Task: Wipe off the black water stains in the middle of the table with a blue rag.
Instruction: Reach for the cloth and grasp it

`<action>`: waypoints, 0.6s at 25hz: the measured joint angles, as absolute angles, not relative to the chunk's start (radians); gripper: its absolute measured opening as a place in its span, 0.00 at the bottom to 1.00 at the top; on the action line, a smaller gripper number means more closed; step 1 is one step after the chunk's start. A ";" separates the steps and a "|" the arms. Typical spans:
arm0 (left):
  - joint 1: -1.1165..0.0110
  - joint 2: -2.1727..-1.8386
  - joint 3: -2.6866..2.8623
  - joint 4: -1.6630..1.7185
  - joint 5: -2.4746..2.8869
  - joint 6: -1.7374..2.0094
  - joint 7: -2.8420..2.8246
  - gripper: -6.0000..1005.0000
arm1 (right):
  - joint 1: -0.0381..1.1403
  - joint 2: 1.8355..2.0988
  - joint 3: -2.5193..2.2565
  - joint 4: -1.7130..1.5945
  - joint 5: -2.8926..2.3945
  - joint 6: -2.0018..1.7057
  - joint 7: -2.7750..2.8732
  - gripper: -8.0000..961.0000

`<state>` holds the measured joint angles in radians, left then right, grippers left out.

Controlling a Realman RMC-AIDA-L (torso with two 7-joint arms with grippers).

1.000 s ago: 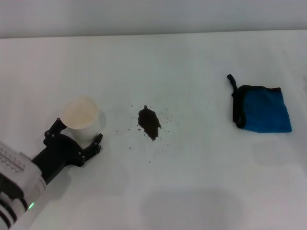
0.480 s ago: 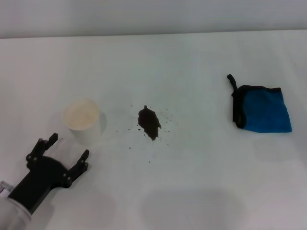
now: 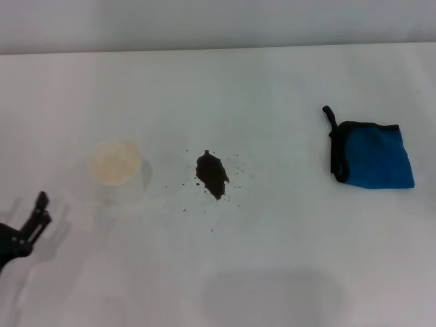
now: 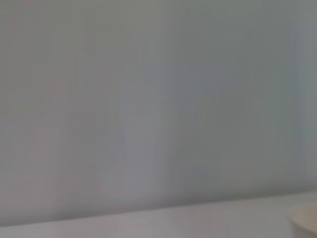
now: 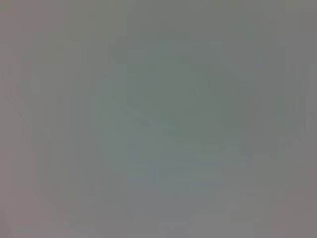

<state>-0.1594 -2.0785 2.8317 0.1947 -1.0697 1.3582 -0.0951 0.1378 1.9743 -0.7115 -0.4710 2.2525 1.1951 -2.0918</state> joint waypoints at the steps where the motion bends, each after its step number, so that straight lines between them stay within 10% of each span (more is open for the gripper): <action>1: -0.158 -2.078 2.832 0.186 -1.084 1.368 -0.107 0.89 | 0.134 1.964 -0.713 -0.510 2.218 1.174 -1.977 0.79; 10: -0.181 -2.077 2.830 0.121 -1.162 1.384 -0.154 0.89 | 0.288 1.775 -0.713 -0.587 1.678 1.324 -1.093 0.79; 15: -0.215 -2.077 2.830 0.072 -1.170 1.380 -0.177 0.89 | 0.422 1.712 -0.713 -0.637 1.416 1.536 -0.891 0.79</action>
<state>-0.2154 -2.0771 2.8301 0.0723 -1.1698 1.3799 -0.1774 0.4223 1.7122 -0.7129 -0.6370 1.4161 1.5355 -0.8910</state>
